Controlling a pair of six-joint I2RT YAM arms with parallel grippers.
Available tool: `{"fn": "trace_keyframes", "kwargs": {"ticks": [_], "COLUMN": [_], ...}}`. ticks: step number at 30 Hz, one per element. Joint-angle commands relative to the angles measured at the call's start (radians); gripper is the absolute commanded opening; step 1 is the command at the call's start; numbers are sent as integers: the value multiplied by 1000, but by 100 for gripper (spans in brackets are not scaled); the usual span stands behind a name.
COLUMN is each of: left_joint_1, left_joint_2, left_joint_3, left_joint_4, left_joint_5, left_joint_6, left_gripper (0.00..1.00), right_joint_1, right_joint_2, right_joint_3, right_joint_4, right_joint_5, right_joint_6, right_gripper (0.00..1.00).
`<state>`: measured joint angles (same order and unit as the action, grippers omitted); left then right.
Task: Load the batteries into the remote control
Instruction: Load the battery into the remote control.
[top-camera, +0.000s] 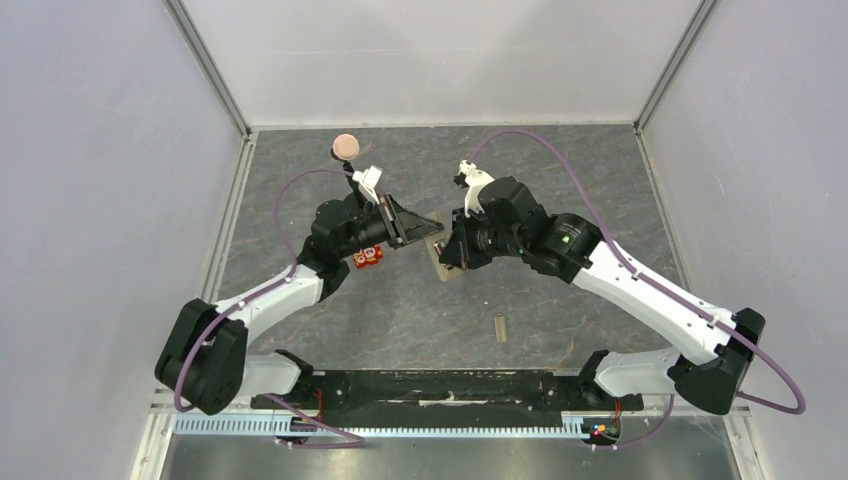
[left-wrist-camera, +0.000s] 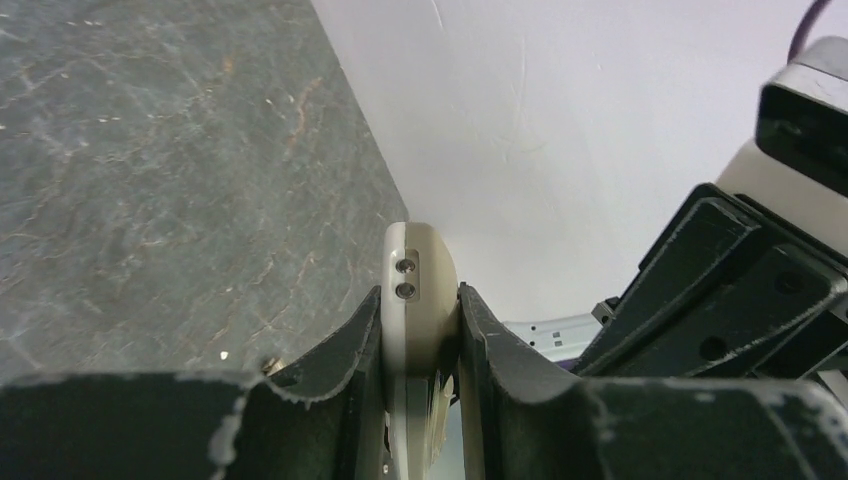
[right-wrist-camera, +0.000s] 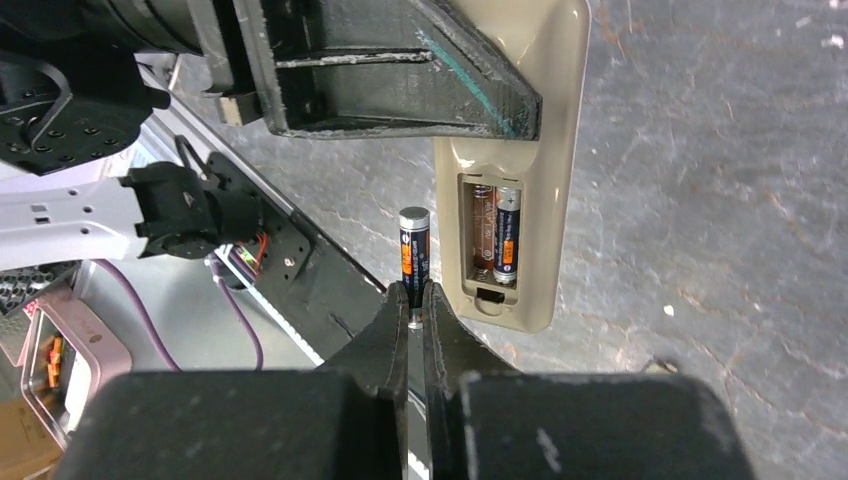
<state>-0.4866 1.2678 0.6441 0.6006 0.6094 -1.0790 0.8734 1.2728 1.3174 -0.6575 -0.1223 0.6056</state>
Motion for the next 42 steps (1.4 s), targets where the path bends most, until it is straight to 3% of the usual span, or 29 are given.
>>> {"fn": "trace_keyframes", "kwargs": {"ticks": [1, 9, 26, 35, 42], "left_joint_1": [-41, -63, -75, -75, -75], "left_joint_2": [46, 132, 202, 208, 208], "left_joint_3": [-30, -99, -123, -138, -138], "left_joint_4": [245, 478, 563, 570, 574], "left_joint_5": [20, -9, -42, -69, -91], "left_joint_6": [-56, -151, -200, -210, -237], "left_gripper": [2, 2, 2, 2, 2], "right_joint_1": [3, 3, 3, 3, -22], "right_joint_2": [-1, 20, 74, 81, 36], "right_joint_3": [59, 46, 14, 58, 87], "right_joint_4": [-93, -169, -187, -211, -195], "right_joint_5": [25, 84, 89, 107, 97], "right_joint_6": [15, 6, -21, -5, 41], "right_gripper": [0, 0, 4, 34, 43]}}
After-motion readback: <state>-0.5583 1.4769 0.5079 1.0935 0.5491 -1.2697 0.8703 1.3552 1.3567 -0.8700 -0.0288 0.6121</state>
